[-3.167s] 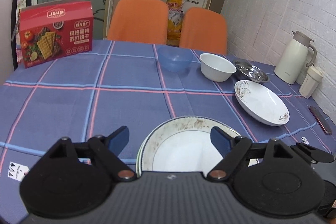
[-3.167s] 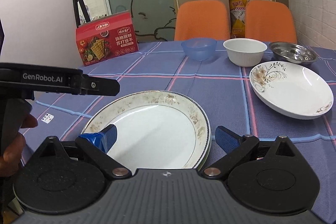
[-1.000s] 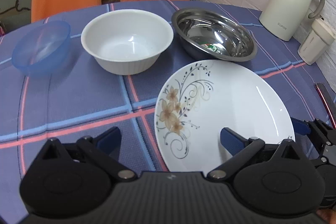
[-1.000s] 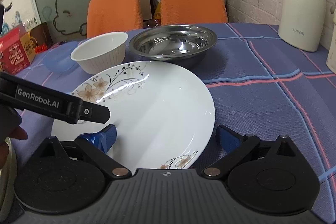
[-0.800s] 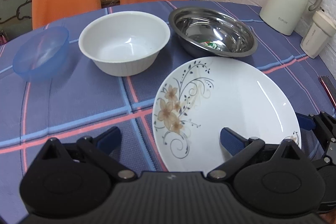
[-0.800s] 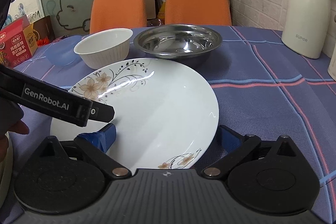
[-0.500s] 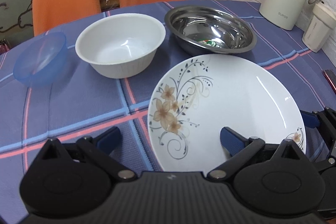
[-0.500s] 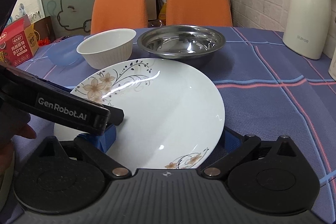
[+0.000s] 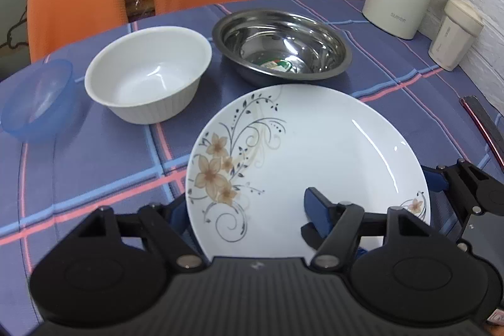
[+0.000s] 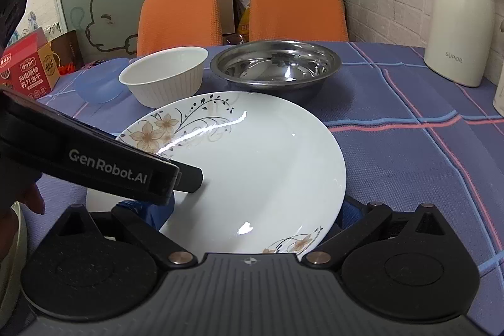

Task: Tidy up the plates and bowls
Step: 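Carry the floral plate with the left tool onto the stack and release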

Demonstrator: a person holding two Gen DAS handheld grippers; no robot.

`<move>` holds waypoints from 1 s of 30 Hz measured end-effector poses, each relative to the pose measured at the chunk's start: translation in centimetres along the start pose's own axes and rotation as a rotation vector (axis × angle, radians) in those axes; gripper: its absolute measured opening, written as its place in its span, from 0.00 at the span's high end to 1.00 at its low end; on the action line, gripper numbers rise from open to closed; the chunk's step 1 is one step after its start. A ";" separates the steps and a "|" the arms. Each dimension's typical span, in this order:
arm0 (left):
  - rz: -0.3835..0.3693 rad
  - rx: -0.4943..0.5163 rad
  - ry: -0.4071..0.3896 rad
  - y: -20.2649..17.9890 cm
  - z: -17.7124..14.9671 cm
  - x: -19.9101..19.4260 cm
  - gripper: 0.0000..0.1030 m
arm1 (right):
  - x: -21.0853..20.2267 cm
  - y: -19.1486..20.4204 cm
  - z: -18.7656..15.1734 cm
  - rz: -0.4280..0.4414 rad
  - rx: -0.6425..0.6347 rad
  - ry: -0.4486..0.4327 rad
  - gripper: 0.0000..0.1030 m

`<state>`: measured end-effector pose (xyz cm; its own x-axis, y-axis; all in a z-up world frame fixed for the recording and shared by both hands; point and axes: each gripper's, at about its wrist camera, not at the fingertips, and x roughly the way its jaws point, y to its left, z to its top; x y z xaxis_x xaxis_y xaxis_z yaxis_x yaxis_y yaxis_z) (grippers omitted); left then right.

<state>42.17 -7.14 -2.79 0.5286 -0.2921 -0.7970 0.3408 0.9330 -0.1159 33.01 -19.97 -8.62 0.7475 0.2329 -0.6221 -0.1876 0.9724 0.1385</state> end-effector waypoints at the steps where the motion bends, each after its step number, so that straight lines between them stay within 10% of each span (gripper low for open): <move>1: -0.005 -0.002 0.004 0.0 0.0 -0.1 0.35 | -0.1 0.1 0.0 -0.003 0.001 0.002 0.12; 16: -0.002 -0.023 -0.080 0.3 -3.5 -7.7 0.38 | -7.0 4.7 -1.2 0.012 0.010 -0.085 0.12; 30: 0.208 -0.175 -0.154 7.9 -16.0 -18.6 0.38 | -9.5 16.9 -4.2 0.257 -0.123 -0.053 0.12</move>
<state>22.58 9.02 1.63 0.6888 -0.1073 -0.7170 0.0815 0.9942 -0.0705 20.05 -5.85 -3.57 0.6970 0.4747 -0.5374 -0.4485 0.8734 0.1898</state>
